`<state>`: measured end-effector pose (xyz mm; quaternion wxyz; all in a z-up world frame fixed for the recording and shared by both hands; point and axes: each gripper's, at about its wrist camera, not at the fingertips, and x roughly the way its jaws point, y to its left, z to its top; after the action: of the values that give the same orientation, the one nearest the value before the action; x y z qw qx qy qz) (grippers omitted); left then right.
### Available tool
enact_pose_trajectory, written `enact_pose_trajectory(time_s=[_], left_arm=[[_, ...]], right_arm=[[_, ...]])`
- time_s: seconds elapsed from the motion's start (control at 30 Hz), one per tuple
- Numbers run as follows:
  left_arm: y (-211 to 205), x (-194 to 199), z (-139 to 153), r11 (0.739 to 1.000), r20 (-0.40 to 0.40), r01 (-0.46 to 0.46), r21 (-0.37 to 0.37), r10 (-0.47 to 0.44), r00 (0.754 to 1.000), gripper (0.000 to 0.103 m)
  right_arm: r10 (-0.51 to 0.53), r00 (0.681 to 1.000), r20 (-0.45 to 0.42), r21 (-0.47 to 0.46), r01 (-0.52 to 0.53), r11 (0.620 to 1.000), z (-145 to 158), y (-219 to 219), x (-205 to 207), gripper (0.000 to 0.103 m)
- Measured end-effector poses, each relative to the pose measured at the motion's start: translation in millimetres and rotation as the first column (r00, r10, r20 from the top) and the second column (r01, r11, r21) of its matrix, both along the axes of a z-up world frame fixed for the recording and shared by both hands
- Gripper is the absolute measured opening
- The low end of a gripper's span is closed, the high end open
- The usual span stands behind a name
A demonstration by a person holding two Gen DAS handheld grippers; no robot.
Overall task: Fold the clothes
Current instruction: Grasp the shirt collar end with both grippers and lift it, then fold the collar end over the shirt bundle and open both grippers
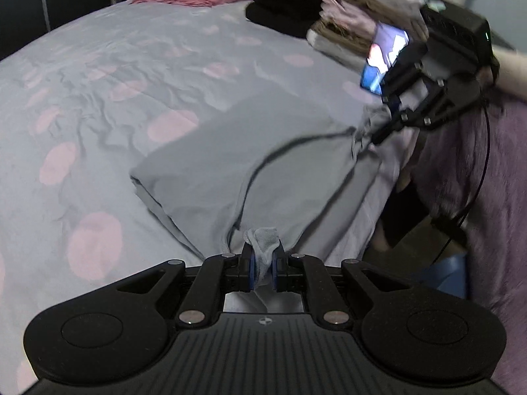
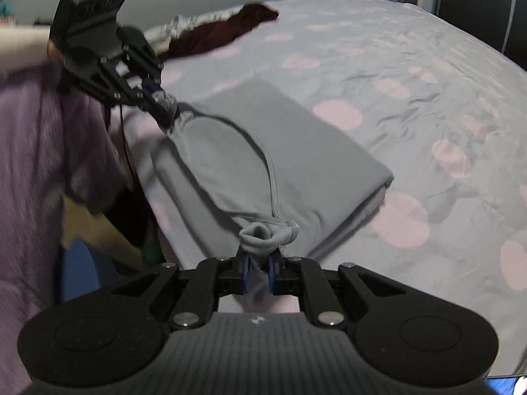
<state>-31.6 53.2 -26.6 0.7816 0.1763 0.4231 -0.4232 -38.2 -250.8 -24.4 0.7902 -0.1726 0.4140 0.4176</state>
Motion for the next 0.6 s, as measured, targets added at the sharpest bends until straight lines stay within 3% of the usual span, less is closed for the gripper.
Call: enact_pose_trajectory(time_s=[0.17,0.27,0.33,0.43,0.6], left_arm=[[-5,-11,-9,0.998,0.029,0.041,0.04,-0.042,0.999,0.01],[-8,-20,-4,0.994,0.039,0.085,0.062,-0.088,0.995,0.015],[-10,-25,-3,0.989,0.018,0.127,0.077,-0.128,0.992,0.016],[-16,-36,-5,0.976,-0.021,0.193,0.105,-0.192,0.981,0.016],[-22,-47,-8,0.96,-0.045,0.242,0.143,-0.238,0.97,0.016]], right_arm=[[0.064,0.996,0.059,-0.071,-0.06,0.996,-10,6,-15,0.014],[0.123,0.987,0.106,-0.128,-0.109,0.986,-12,12,-27,0.02],[0.162,0.979,0.126,-0.164,-0.141,0.976,-11,15,-34,0.03],[0.215,0.967,0.134,-0.21,-0.184,0.96,-10,19,-42,0.033],[0.28,0.958,0.063,-0.256,-0.256,0.932,-12,21,-50,0.034]])
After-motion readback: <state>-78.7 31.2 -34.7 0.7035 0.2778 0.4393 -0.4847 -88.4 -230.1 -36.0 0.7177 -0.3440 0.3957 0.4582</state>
